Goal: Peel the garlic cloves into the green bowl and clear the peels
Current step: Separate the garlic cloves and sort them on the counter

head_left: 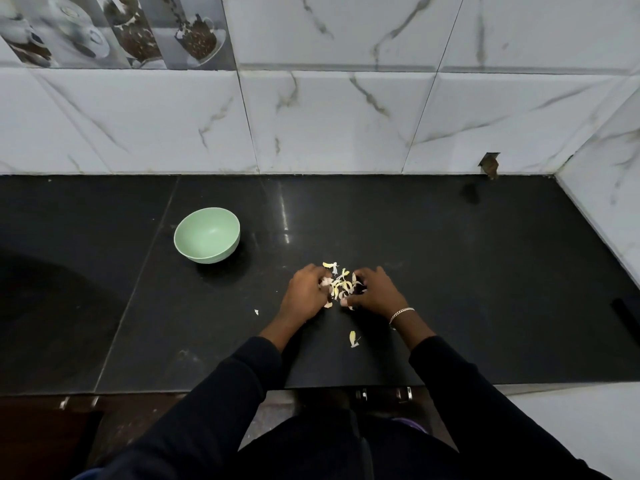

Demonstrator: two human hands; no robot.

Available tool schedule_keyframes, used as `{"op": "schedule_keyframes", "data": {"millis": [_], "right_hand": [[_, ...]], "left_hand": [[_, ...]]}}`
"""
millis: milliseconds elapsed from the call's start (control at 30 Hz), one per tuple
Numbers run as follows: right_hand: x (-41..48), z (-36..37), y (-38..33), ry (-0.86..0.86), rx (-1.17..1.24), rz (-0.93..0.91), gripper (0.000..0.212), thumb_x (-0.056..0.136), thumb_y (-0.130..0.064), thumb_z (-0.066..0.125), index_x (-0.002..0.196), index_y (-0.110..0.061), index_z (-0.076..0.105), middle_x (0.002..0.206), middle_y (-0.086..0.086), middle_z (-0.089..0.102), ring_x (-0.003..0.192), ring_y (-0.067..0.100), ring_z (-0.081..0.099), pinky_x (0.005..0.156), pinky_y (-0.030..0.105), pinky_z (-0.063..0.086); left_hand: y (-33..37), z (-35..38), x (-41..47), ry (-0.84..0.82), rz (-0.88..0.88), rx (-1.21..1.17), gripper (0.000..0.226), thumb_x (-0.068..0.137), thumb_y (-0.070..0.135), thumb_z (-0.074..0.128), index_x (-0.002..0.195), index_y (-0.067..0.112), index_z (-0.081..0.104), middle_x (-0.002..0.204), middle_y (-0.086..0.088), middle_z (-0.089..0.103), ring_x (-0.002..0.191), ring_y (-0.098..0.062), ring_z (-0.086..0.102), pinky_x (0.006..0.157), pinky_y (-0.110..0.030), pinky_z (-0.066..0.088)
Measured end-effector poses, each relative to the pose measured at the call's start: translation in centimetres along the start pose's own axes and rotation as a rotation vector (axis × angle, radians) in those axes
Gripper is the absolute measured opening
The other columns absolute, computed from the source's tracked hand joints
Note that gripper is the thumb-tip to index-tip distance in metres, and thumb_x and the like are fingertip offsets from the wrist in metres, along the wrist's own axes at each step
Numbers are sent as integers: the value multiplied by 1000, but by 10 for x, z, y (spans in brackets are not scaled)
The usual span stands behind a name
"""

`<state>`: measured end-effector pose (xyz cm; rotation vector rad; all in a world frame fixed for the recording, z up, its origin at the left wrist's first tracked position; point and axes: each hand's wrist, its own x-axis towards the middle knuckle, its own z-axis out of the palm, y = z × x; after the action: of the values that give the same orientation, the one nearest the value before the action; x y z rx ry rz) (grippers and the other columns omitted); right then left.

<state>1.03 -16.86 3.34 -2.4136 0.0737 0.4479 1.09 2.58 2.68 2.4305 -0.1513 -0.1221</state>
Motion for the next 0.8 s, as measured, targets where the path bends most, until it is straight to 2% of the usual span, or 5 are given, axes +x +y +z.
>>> {"op": "schedule_keyframes", "data": {"millis": [100, 233, 400, 533, 800], "right_hand": [[7, 4, -5, -98, -137, 9, 81, 62, -34, 93, 130, -20, 50, 123, 4, 37, 105, 24, 54, 94, 41, 50], [16, 9, -15, -47, -128, -32, 40, 69, -20, 86, 101, -16, 63, 105, 5, 56, 92, 24, 59, 84, 37, 52], [23, 14, -32, -2, -44, 2, 13, 75, -11, 74, 70, -19, 66, 75, 4, 71, 76, 24, 70, 78, 41, 59], [33, 16, -35, 37, 14, 7, 19, 74, -6, 60, 70, -16, 75, 70, 7, 73, 75, 24, 72, 77, 39, 61], [26, 4, -52, -17, 124, -93, 23, 76, -1, 56, 83, -11, 77, 65, 10, 71, 62, 16, 68, 72, 30, 60]], "left_hand": [[-8, -4, -3, -101, -3, 71, 56, 74, 55, 79, 121, 31, 62, 108, 12, 51, 99, -12, 57, 82, -34, 49], [-11, -9, -8, -239, 48, 201, 87, 62, 71, 78, 135, 35, 48, 120, 8, 43, 104, -18, 55, 87, -41, 51], [-10, -1, -2, -210, 63, 136, 54, 79, 38, 80, 125, 27, 55, 112, 3, 51, 105, -23, 59, 92, -40, 48], [-8, -3, 0, -94, 78, 136, 10, 89, 16, 63, 99, 16, 64, 96, -2, 52, 89, -27, 61, 75, -33, 46], [-7, -12, 15, -18, 63, 146, 20, 85, 6, 58, 94, 16, 73, 89, -2, 57, 83, -26, 62, 70, -32, 48]]}}
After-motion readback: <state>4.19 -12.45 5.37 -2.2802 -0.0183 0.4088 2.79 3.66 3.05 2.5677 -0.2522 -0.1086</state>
